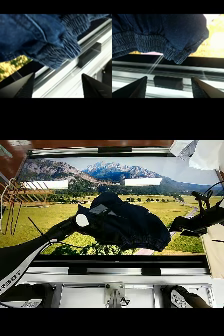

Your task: Fold the shirts.

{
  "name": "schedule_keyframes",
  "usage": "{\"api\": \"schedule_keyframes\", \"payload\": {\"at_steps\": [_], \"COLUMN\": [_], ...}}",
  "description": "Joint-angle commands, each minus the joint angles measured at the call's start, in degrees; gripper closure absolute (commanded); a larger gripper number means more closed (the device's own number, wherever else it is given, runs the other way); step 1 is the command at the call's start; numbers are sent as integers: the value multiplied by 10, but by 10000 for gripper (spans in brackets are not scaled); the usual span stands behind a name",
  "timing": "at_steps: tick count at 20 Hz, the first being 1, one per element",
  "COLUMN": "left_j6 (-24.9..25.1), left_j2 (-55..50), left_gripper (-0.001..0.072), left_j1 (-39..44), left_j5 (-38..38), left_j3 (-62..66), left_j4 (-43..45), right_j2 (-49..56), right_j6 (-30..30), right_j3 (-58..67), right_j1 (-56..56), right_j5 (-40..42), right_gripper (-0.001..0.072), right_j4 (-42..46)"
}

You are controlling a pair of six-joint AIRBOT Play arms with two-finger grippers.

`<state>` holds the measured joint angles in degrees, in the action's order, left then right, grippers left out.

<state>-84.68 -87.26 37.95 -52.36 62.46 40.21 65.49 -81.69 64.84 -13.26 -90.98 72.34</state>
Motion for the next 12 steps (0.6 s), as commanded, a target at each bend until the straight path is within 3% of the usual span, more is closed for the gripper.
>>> {"api": "schedule_keyframes", "payload": {"at_steps": [1,5,6,7,11,12], "left_j6": [3,10,1,-10,0,16], "left_j2": [-24,-31,-32,-32,-32,-31], "left_gripper": [-13,-8,46,200,600,612], "left_j1": [18,40,44,45,37,34], "left_j5": [43,62,77,89,70,53], "left_j3": [-5,-5,-5,-5,-5,-5], "left_j4": [-32,-34,-34,-34,-34,-34], "right_j2": [21,30,31,33,54,63], "right_j6": [32,33,32,31,33,40], "right_j3": [-3,-3,-3,-3,-46,-71], "right_j1": [-10,-44,-53,-59,-67,-67], "right_j5": [3,19,19,19,27,30], "right_gripper": [39,39,39,39,39,39], "right_j4": [-3,-8,-9,-9,-8,-31]}}
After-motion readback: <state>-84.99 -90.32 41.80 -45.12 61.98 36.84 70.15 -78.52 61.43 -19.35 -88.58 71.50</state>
